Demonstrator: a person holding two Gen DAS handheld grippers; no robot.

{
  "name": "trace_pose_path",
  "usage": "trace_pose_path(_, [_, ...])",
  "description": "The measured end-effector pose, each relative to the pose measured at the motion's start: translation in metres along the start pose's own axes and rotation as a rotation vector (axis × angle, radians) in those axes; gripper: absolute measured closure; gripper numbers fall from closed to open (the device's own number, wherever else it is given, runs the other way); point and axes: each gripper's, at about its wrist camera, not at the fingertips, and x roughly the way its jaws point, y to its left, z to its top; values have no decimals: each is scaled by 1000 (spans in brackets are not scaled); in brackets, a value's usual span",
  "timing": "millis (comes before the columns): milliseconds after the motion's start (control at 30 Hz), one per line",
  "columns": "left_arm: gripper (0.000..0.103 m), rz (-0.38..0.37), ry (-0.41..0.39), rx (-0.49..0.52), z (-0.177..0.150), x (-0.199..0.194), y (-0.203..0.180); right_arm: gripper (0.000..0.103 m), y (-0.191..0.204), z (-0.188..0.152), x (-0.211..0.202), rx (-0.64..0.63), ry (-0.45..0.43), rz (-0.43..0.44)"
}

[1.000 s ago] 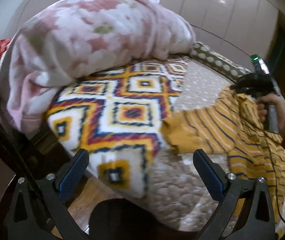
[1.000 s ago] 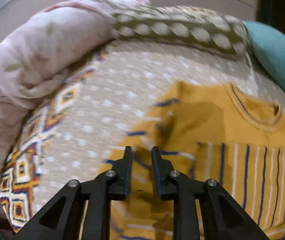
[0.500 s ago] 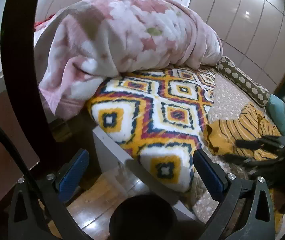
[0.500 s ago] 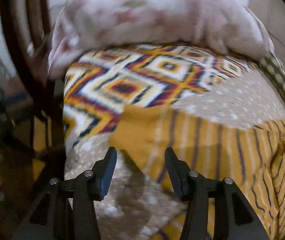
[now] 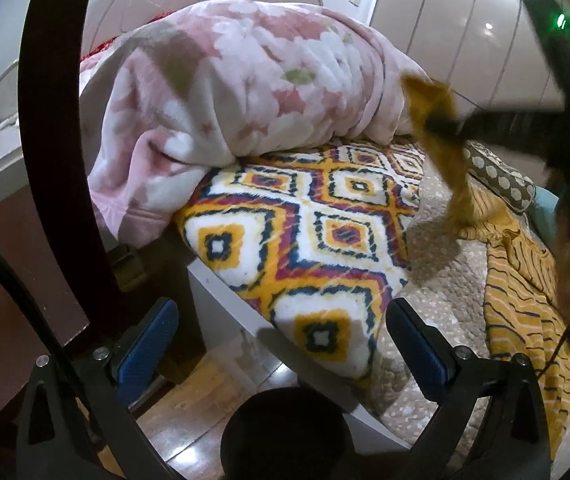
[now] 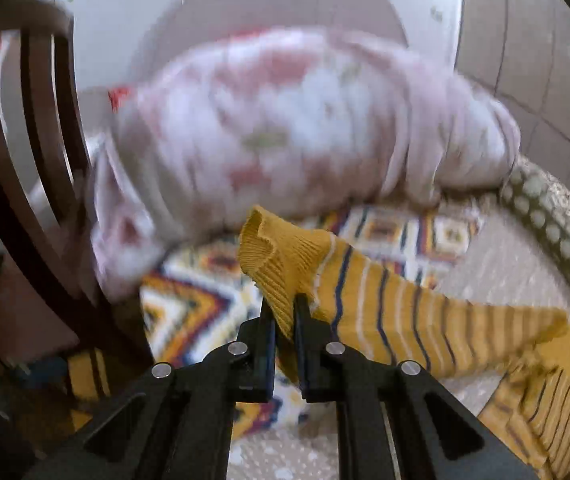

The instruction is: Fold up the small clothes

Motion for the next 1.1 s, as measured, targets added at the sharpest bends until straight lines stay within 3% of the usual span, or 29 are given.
trace_pose_path(133, [0,-15,-4,31,2,-4,-14,94,-50,12,-31,96,-47,-38])
trace_pose_path(267, [0,-45,-10,66,5,-6,-32,94,-145,-15,-68,263,-18,-155])
trace_pose_path(533, [0,-122,34,142,6,11,-86,94,-347,-155,-157,686,50,-437])
trace_pose_path(667, [0,-162,67,164,7,20,-113,92,-414,-232,-150,794,245,-570])
trace_pose_path(733, [0,-181,75,173,9,22,-125,87,-428,-259,-148,803,315,-667])
trace_pose_path(767, [0,-186,76,181,9,23,-131,84,-430,-266,-152,807,306,-677])
trace_pose_path(833, [0,-191,84,201,9,27,-142,68,-426,-268,-168,819,240,-685])
trace_pose_path(900, [0,-209,101,221,8,33,-155,62,-416,-259,-178,808,186,-700])
trace_pose_path(1000, [0,-243,118,246,4,44,-176,61,-397,-236,-186,768,110,-676])
trace_pose_path(1100, [0,-259,167,272,-4,62,-199,61,-377,-214,-174,732,60,-561])
